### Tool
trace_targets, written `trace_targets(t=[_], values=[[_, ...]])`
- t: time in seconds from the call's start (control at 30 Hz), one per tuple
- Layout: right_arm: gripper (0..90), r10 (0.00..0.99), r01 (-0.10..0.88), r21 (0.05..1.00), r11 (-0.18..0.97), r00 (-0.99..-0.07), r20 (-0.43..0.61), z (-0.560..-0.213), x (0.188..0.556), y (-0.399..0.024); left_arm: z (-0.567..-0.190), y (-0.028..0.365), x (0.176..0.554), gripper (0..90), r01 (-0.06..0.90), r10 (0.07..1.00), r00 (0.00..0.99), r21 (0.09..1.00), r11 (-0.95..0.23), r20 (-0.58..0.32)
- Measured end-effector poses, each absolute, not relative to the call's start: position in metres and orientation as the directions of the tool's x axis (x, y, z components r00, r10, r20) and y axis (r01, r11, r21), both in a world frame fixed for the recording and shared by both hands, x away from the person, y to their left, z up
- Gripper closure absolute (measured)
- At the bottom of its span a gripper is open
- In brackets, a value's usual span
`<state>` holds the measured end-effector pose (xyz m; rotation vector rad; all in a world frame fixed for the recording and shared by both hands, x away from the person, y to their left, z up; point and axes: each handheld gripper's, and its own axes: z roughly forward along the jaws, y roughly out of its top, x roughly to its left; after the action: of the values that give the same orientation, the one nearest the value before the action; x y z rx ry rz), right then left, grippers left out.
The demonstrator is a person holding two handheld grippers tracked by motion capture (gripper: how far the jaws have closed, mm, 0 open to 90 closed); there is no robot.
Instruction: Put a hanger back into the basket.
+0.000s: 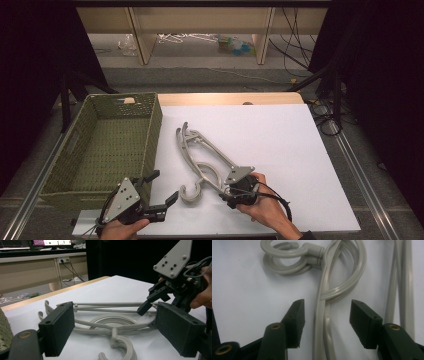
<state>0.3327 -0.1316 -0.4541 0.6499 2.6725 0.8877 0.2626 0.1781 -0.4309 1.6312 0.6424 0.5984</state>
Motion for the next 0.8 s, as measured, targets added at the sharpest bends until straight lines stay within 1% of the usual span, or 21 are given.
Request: trace_targets(t=[0.03, 0.13, 0.33, 0.43, 0.53, 0.6, 0.8], values=[[51.0, 0.494, 0.346, 0.604, 0.718, -0.865, -0.091, -0.457, 0.334, -0.129, -0.431, 0.178, 0.262, 15.9, 0.081, 0.7, 0.714, 0.989, -0.124, 0.029], [54.3, 0.475, 0.354, 0.575, 0.738, -0.877, -0.07, -0.459, 0.336, -0.126, -0.431, 0.177, 0.262, 15.9, 0.082, 0.699, 0.715, 0.989, -0.126, 0.03], [61.1, 0.457, 0.354, 0.531, 0.77, -0.886, -0.073, -0.464, 0.342, -0.119, -0.431, 0.176, 0.262, 15.9, 0.082, 0.695, 0.718, 0.988, -0.131, 0.033], [62.2, 0.454, 0.348, 0.521, 0.779, -0.887, -0.085, -0.464, 0.344, -0.117, -0.431, 0.175, 0.262, 15.9, 0.085, 0.695, 0.718, 0.988, -0.131, 0.03], [62.9, 0.466, 0.371, 0.5, 0.782, -0.882, -0.075, -0.466, 0.347, -0.114, -0.431, 0.175, 0.262, 16.0, 0.083, 0.694, 0.719, 0.988, -0.131, 0.031], [66.2, 0.459, 0.368, 0.491, 0.789, -0.885, -0.074, -0.466, 0.347, -0.113, -0.432, 0.175, 0.262, 16.0, 0.078, 0.69, 0.723, 0.99, -0.12, 0.026], [74.7, 0.442, 0.364, 0.473, 0.802, -0.895, -0.062, -0.465, 0.348, -0.112, -0.431, 0.175, 0.262, 16.1, 0.087, 0.693, 0.72, 0.987, -0.138, 0.034]])
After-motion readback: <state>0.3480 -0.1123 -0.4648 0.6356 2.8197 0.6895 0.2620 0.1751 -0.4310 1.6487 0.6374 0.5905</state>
